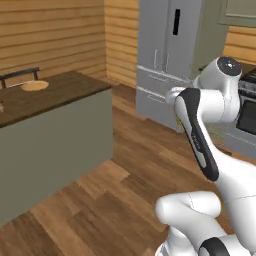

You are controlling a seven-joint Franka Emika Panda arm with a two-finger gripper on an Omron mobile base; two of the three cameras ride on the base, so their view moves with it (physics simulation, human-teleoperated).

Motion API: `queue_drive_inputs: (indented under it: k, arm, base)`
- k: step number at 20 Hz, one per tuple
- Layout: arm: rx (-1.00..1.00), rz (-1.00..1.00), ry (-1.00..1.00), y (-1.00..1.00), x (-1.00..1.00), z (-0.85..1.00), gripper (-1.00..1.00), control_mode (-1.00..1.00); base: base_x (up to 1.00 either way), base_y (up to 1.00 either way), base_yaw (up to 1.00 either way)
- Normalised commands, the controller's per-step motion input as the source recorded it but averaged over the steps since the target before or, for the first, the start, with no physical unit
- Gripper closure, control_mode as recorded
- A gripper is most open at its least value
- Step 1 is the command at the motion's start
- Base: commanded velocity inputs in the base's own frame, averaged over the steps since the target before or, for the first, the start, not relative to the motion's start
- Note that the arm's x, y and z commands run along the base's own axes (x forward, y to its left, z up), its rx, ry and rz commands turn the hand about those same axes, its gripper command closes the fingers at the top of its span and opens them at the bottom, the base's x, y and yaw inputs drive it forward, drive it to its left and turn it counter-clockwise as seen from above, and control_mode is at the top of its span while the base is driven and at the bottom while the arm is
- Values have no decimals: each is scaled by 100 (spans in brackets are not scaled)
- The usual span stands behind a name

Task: Start the toaster. Once the lever pops up, take the bread to the plate on the dining counter.

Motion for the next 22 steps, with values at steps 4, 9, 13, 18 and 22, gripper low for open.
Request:
queue_drive_inputs:
  k: [4, 9, 13, 18, 22]
  arm:
    - [0, 0, 0, 0, 0, 0, 100, 100]
    - [0, 0, 0, 0, 0, 0, 100, 100]
    - [0, 0, 0, 0, 0, 0, 100, 100]
    - [0, 0, 0, 0, 0, 0, 100, 100]
    - [0, 0, 0, 0, 0, 0, 100, 100]
  base:
    - [61, 0, 88]
    - [100, 0, 45]
    - [100, -18, 28]
    - [100, -73, 31]
    - [100, -74, 29]
